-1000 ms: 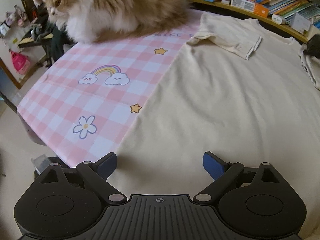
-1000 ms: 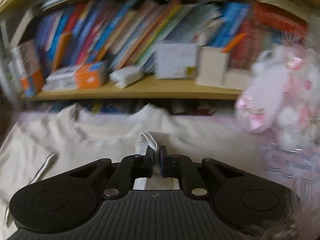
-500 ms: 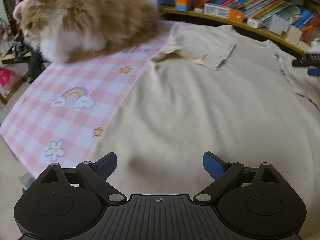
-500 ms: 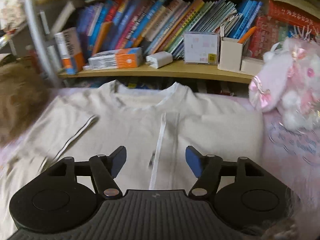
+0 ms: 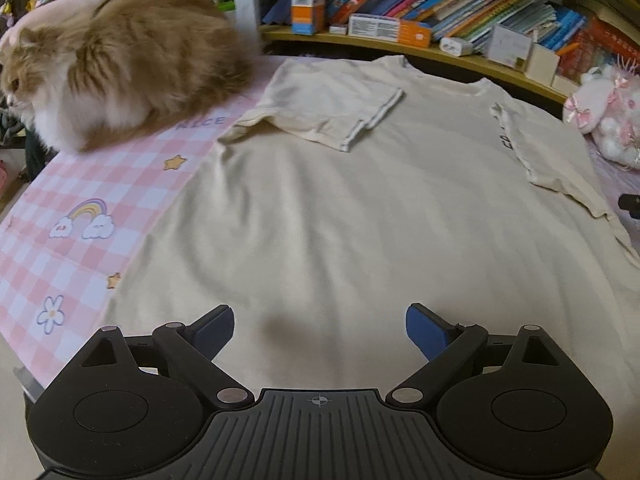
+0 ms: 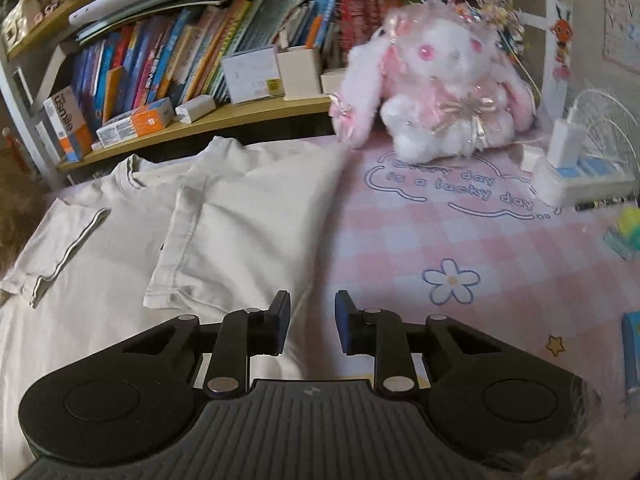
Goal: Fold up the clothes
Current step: 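Pinch the folded side edge with the right gripper to straighten it, then move both open grippers to the shirt hem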
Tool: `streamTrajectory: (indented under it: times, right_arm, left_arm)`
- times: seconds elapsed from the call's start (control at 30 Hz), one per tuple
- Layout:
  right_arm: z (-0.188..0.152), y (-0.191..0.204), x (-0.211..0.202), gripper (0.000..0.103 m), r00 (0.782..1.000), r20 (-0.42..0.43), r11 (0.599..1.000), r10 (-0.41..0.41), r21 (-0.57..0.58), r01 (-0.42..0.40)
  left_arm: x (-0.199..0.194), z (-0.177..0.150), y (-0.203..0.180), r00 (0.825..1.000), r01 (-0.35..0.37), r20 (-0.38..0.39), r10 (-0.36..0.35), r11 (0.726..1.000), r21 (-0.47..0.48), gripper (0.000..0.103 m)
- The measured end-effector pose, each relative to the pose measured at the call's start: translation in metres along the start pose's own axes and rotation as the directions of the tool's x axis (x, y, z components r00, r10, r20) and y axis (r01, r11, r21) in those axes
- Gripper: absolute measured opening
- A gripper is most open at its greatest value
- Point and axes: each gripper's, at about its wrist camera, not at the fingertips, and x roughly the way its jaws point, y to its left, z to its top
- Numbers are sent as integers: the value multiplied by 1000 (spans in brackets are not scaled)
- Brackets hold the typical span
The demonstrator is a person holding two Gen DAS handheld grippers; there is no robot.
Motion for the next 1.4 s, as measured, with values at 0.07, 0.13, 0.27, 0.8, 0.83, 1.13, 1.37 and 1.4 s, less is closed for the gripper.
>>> streamTrajectory:
  times: [0.07, 0.13, 0.27, 0.8, 0.83, 1.13, 1.37, 1.4]
  right_arm:
    - [1, -4, 2, 26, 1000, -11, 1000, 15, 14, -15]
    - [2, -4, 6, 33, 999, -22, 999, 31, 19, -31]
    - [1, -6, 18, 28, 996, -68, 998, 63, 35, -61]
    - [-9, 5, 2, 54, 996, -49, 996, 73, -52, -75]
    - [-11, 9, -5, 60, 996, -41, 995, 82, -60, -84]
    - [-57, 46, -74, 84, 996, -2, 982, 88, -167, -87]
    - [-103, 74, -110, 94, 999, 4, 982, 33, -188, -32]
    - [-106, 77, -113, 94, 1000, 8, 983, 23, -180, -21]
  left_arm:
    - [0, -1, -6, 1000, 0, 0, 0, 1000, 1, 95]
    - [-1, -3, -12, 1000, -2, 2, 2, 1000, 0, 95]
    - [-4, -5, -21, 1000, -13, 6, 13, 1000, -8, 95]
    - [-17, -17, -16, 998, -61, 30, 63, 995, -76, 95]
    - [-18, -15, -15, 998, -56, 37, 59, 995, -78, 95]
    - [-22, -10, 3, 994, 41, 99, -39, 999, -21, 95]
    - [-29, -21, 37, 989, 99, 111, -100, 995, 15, 95]
    - [-30, -24, 43, 988, 107, 109, -109, 994, 21, 95]
